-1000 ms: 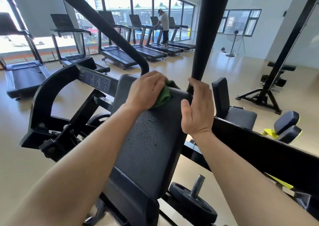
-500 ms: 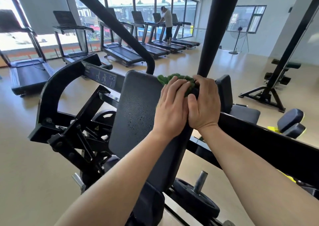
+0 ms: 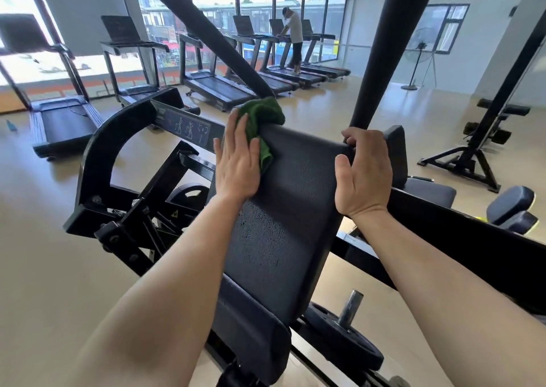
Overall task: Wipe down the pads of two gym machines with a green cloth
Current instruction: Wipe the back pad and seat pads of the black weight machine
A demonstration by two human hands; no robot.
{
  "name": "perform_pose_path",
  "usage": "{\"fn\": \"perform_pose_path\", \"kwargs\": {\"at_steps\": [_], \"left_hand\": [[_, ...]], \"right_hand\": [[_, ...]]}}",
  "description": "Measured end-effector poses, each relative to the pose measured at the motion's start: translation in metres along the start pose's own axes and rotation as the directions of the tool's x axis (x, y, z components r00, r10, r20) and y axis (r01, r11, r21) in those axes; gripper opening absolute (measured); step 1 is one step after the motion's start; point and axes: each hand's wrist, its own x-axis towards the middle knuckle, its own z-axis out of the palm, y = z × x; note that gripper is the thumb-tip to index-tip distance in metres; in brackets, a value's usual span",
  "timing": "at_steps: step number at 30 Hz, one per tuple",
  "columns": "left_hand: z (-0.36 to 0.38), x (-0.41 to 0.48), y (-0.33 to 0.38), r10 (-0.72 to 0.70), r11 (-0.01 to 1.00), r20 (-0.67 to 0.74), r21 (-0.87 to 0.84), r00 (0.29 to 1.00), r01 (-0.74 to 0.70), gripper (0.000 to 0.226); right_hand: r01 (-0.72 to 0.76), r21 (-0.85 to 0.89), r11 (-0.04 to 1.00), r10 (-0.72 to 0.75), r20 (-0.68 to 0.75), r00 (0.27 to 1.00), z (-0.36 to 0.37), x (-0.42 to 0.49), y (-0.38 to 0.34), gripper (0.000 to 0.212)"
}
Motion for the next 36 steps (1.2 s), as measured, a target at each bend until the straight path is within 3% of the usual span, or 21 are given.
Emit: {"fn": "perform_pose_path", "kwargs": {"at_steps": [5, 9, 12, 15, 18, 22, 25, 27, 29, 31, 33, 34, 36], "left_hand": [[0.006, -0.022, -0.019, -0.306, 0.951, -0.010, -0.056, 0.952, 0.305, 0.059], [0.013, -0.066, -0.017, -0.361, 0.932, 0.070, 0.001, 0.930, 0.362, 0.062], [0.022, -0.118, 0.019, -0.306, 0.950, 0.145, -0.012, 0.941, 0.311, 0.069], [0.028, -0.158, 0.064, -0.079, 0.997, 0.210, 0.009, 0.975, 0.079, 0.071], [0.025, -0.161, 0.086, 0.090, 0.995, 0.266, 0.011, 0.960, -0.097, 0.069], [0.012, -0.103, 0.055, -0.014, 0.999, 0.233, 0.033, 0.972, 0.007, 0.066], [0.007, -0.063, 0.014, -0.281, 0.960, 0.113, 0.033, 0.953, 0.279, 0.058], [0.010, -0.060, 0.011, -0.386, 0.921, 0.116, -0.001, 0.915, 0.389, 0.064], [0.017, -0.080, 0.027, -0.332, 0.942, 0.121, -0.007, 0.935, 0.335, 0.069], [0.022, -0.120, 0.051, -0.136, 0.991, 0.167, 0.039, 0.976, 0.132, 0.073], [0.023, -0.153, 0.063, 0.037, 0.997, 0.240, 0.063, 0.970, -0.053, 0.071], [0.016, -0.154, 0.065, 0.074, 0.995, 0.293, 0.050, 0.953, -0.092, 0.070], [0.011, -0.132, 0.049, 0.006, 1.000, 0.309, 0.006, 0.951, -0.008, 0.070]], "right_hand": [[0.015, -0.007, 1.000, -0.015, 0.003, 1.000, 0.001, 0.000, 0.002, 0.045], [0.021, -0.012, 1.000, -0.022, -0.005, 1.000, 0.001, -0.001, 0.002, 0.045], [0.010, -0.020, 1.000, -0.010, -0.002, 1.000, 0.001, -0.001, 0.001, 0.043], [0.000, -0.023, 1.000, 0.000, 0.006, 1.000, 0.001, 0.000, 0.001, 0.043], [0.000, -0.031, 1.000, 0.000, 0.011, 1.000, 0.000, 0.000, 0.002, 0.043], [-0.002, -0.025, 1.000, 0.003, 0.020, 1.000, 0.000, 0.000, 0.001, 0.044], [0.000, -0.036, 0.999, 0.001, 0.023, 1.000, 0.001, -0.001, 0.003, 0.041], [0.001, -0.040, 0.999, 0.000, 0.025, 1.000, 0.001, -0.001, 0.003, 0.041], [-0.001, -0.041, 0.999, 0.003, 0.028, 1.000, 0.001, 0.000, 0.003, 0.043], [0.004, -0.038, 0.999, -0.003, 0.025, 1.000, 0.000, -0.001, 0.003, 0.043], [0.012, -0.036, 0.999, -0.011, 0.018, 1.000, 0.000, -0.001, 0.002, 0.043], [0.009, -0.037, 0.999, -0.009, 0.019, 1.000, 0.000, -0.001, 0.001, 0.042], [0.003, -0.039, 0.999, -0.002, 0.020, 1.000, 0.000, -0.001, 0.002, 0.042]]}}
